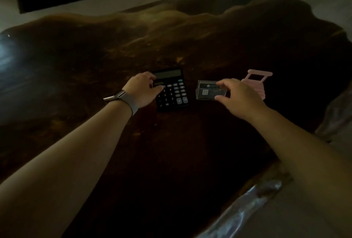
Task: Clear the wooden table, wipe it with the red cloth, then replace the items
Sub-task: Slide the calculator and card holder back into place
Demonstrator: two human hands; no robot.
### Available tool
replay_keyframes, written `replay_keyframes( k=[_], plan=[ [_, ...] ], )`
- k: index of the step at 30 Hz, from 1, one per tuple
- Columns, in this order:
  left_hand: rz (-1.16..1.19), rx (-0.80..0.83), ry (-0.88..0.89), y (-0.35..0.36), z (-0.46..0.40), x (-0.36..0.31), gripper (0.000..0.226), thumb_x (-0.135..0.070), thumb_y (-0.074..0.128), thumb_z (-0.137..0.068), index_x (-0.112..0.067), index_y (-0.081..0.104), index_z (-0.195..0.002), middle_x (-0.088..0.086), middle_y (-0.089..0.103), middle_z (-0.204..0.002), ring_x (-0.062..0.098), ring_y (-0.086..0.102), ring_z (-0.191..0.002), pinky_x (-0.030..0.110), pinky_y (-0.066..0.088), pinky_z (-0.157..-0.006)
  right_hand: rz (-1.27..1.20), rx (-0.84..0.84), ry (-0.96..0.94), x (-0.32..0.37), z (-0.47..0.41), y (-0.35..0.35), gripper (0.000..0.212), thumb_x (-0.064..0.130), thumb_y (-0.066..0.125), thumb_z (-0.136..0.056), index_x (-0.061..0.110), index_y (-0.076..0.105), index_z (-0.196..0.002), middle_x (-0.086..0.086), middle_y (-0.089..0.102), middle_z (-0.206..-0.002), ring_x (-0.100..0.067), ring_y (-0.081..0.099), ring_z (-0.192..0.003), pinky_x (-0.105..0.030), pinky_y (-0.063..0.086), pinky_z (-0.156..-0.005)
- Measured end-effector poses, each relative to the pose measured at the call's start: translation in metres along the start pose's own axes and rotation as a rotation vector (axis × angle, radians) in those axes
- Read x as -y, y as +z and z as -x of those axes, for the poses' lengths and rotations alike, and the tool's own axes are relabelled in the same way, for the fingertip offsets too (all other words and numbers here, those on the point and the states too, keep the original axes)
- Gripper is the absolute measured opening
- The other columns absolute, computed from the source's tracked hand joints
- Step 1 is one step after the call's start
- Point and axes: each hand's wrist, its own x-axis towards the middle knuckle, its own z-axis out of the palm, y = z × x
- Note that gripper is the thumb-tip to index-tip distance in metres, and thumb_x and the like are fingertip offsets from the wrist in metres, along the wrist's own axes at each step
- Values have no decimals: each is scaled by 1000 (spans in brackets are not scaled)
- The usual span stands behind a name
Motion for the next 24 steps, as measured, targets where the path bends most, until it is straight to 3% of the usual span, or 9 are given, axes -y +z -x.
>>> replay_keyframes(
  k=[5,6,8,10,13,16,20,22,24],
  plan=[
    [-18,-68,-38,13,-50,14,58,-42,60,-91,-18,44,-142,5,52,-139,25,53,-121,36,46,-91,189,82,-6,-13,-46,0,63,28,73,-90,30,44,-146,0,47,-147,-24,50,-128,-31,36,-68],
    [-15,-74,-56,15,-58,17,60,-41,58,-92,-16,41,-144,7,50,-140,27,51,-124,38,46,-95,211,104,11,-13,-53,2,67,28,74,-90,31,42,-148,0,45,-150,-25,48,-131,-33,40,-71],
    [8,-55,-98,18,-69,20,59,-40,56,-94,-12,40,-145,10,52,-140,29,51,-124,41,46,-97,189,169,34,-14,-63,4,74,24,76,-88,30,38,-151,-1,42,-153,-26,45,-134,-45,46,-94],
    [21,-37,-130,20,-78,22,50,-37,53,-96,-10,48,-138,11,58,-132,29,57,-114,39,49,-85,183,238,49,-14,-71,6,78,21,77,-87,30,35,-152,-3,43,-152,-27,45,-134,-51,44,-103],
    [45,-16,-132,24,-85,24,37,-32,51,-98,-13,57,-130,5,62,-113,22,59,-90,27,42,-62,176,294,62,-13,-77,7,78,18,76,-87,31,34,-151,-4,47,-149,-27,47,-132,-53,44,-103],
    [144,-10,-169,23,-87,26,28,-29,55,-97,-18,62,-122,1,63,-102,14,59,-78,26,41,-56,175,297,60,-8,-79,8,72,15,75,-87,30,39,-148,-3,49,-145,-27,49,-128,-51,46,-101],
    [300,15,-224,15,-79,30,27,-28,61,-94,-20,64,-120,0,65,-104,18,65,-89,32,55,-73,206,313,50,2,-74,4,53,16,74,-89,27,50,-135,-3,55,-133,-24,54,-118,-48,49,-97],
    [422,16,-249,8,-70,34,22,-23,62,-94,-20,65,-115,4,66,-109,21,66,-96,39,58,-86,220,327,52,12,-70,0,52,17,73,-89,27,50,-135,-3,55,-133,-25,54,-118,-49,49,-97],
    [493,-13,-257,-4,-57,42,14,-19,63,-93,-22,66,-107,4,65,-108,21,66,-98,39,57,-89,228,345,41,27,-65,-3,52,18,73,-90,27,50,-136,-2,54,-133,-24,54,-118,-48,48,-97]
  ],
)
